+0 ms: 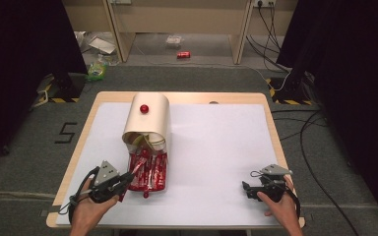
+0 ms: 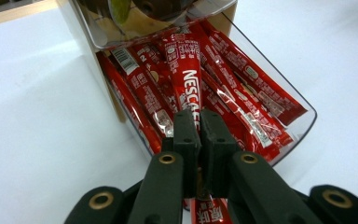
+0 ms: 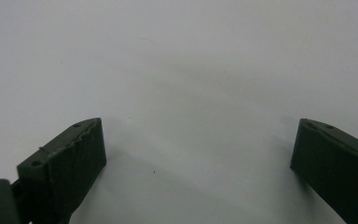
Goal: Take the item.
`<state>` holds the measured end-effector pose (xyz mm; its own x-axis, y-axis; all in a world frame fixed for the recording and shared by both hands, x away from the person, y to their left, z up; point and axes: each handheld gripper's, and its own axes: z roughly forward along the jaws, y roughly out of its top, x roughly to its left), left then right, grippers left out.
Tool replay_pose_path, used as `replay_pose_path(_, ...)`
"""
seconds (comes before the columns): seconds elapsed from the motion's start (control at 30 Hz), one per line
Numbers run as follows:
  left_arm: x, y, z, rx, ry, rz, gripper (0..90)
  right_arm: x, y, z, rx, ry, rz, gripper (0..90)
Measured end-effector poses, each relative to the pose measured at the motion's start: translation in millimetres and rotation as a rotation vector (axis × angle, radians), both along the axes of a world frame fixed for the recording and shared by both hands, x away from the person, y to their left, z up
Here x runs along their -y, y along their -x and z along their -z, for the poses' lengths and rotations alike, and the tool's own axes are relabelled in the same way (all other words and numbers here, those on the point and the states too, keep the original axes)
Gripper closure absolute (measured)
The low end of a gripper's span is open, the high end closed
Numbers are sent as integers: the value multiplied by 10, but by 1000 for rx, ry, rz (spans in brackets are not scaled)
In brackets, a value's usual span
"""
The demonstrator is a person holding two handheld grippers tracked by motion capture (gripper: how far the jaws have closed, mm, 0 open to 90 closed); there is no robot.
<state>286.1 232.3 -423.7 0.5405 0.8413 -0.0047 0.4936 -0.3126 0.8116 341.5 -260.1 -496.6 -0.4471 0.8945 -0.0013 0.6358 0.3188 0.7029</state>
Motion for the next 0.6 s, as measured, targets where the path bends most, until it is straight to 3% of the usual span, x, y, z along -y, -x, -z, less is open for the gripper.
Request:
replay_pose_path(0.37, -79, 131, -22, 4, 9, -2, 851, 0, 0, 0, 0, 0, 1, 36)
replay_pose_path(0.6, -205, 177, -25, 14, 10, -37, 851, 0, 0, 0, 0, 0, 1, 35)
